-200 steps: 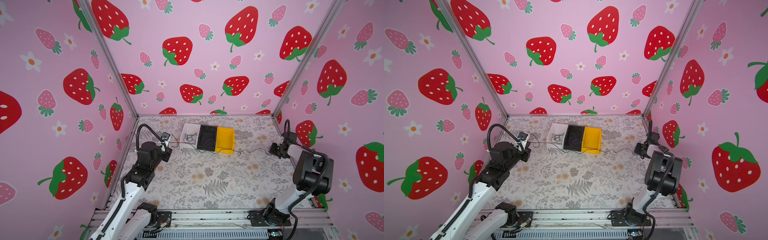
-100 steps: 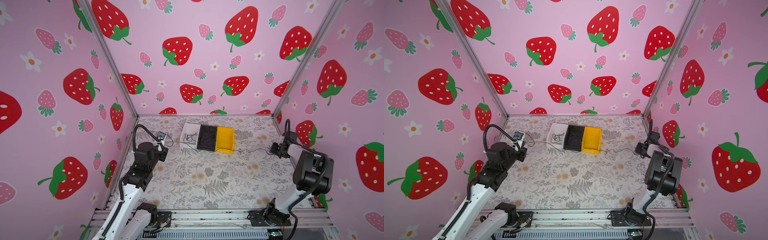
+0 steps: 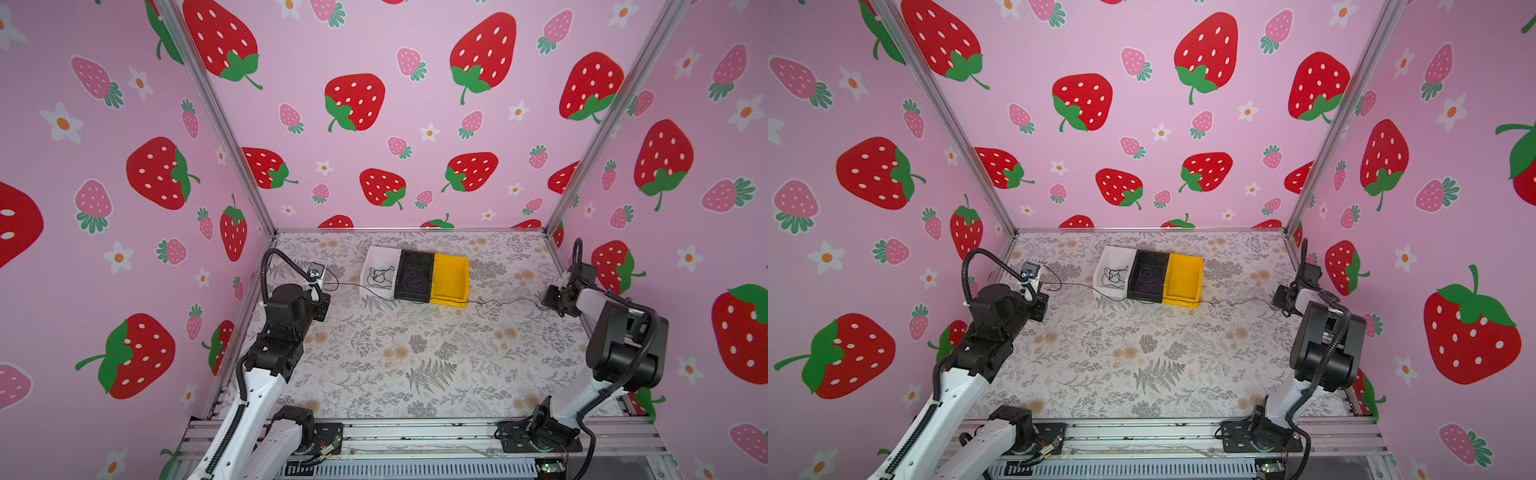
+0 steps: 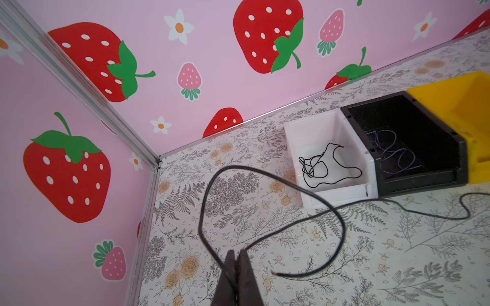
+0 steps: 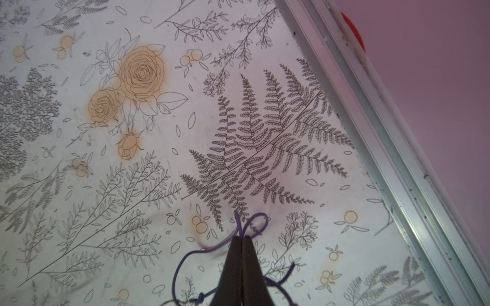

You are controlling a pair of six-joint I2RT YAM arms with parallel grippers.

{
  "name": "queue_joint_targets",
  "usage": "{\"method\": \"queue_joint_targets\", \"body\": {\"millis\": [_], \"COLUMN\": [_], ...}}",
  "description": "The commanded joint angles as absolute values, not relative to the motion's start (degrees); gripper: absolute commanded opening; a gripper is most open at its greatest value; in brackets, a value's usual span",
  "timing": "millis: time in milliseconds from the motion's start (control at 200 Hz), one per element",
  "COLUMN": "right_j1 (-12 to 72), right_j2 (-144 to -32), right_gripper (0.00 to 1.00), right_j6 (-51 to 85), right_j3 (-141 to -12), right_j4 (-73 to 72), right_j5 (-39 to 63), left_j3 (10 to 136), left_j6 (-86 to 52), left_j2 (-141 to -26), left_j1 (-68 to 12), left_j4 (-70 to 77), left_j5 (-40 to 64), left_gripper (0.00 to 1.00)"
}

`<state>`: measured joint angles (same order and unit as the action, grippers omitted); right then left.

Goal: Untangle and sort cables by color
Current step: Untie the cable.

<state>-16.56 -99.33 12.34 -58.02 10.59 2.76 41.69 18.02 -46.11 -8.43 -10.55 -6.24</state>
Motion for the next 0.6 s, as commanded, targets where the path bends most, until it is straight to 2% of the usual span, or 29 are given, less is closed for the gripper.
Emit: {"method": "queue_joint_targets", "body": {"millis": [0,360,595], "right_j1": [-17.4,-17.5,-16.2], "right_j2": [-98.4,-96.4,-95.2], "right_gripper": [0.0,0.0,0.0], "right_j6": [12.7,12.5,11.3], "right_j3": [-59.8,-59.1,-57.0], "right_j4": [10.6,9.8,7.9], "right_j5": [1.5,-0.4,9.5], "left_j3": [42.4,46.1,47.0], "left_j6": [18.7,18.8,16.8], "left_j2": [-45.5,-48.6,-49.6], "left_j1": [-7.8,-5.5,-5.4], "left_j4": [-9.6,-10.0,-10.3], "left_j5": [-7.7,-7.3,3.4], "left_gripper": [0.0,0.0,0.0]}}
